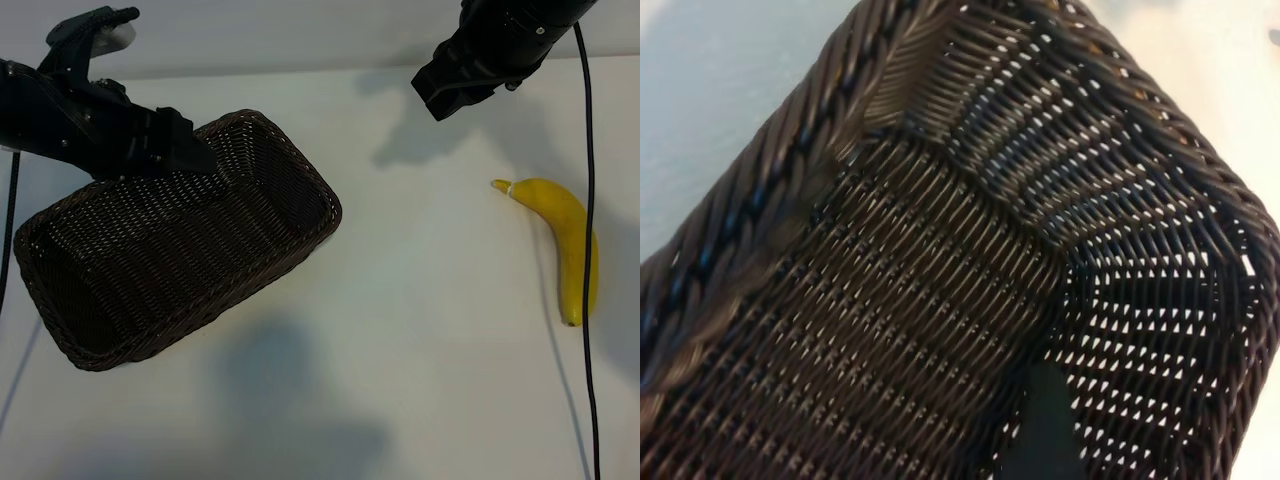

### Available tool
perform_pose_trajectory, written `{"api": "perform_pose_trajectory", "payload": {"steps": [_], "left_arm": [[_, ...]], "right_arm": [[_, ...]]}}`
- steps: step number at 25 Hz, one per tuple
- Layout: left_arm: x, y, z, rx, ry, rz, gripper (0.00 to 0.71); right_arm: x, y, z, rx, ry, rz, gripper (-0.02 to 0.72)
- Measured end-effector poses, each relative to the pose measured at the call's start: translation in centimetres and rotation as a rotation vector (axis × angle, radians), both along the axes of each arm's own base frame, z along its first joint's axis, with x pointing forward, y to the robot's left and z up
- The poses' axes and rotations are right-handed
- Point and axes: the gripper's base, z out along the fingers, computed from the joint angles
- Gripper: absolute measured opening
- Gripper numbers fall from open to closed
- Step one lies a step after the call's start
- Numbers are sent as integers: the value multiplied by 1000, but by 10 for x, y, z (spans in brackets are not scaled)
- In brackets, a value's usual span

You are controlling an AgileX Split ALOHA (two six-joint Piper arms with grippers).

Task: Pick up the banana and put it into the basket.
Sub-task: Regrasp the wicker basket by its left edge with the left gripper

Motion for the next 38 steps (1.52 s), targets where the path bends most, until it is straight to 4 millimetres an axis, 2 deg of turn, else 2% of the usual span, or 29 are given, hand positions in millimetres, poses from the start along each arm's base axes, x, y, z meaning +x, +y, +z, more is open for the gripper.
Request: {"api": "perform_pose_trajectory", "payload": {"steps": [5, 8, 11, 14, 16, 19, 24, 30, 34, 38], "left_arm": [[-12, 12, 12, 107, 38, 88, 592], [-29, 26, 35, 201, 21, 174, 592], [-51, 34, 61, 220, -15, 272, 592], [-75, 39, 70, 204, -11, 335, 592], [-86, 41, 65, 199, 14, 369, 592], [-99, 46, 47, 234, 74, 428, 592], [-112, 54, 20, 262, 132, 527, 592], [-121, 58, -14, 254, 137, 622, 592], [-121, 61, -22, 249, 106, 661, 592], [-112, 61, -32, 259, 116, 682, 592]], "right_arm": [[0, 0, 0, 0, 0, 0, 389], [0, 0, 0, 0, 0, 0, 389], [0, 0, 0, -1, 2, 1, 389], [0, 0, 0, -2, 3, 1, 389], [-1, 0, 0, -4, 8, 3, 389], [-1, 0, 0, -6, 12, 4, 389], [-1, 0, 0, -6, 13, 4, 389], [-2, -1, -1, -8, 18, 5, 389], [-2, -1, -1, -10, 25, 7, 389], [-2, -1, -1, -11, 26, 8, 389]]}}
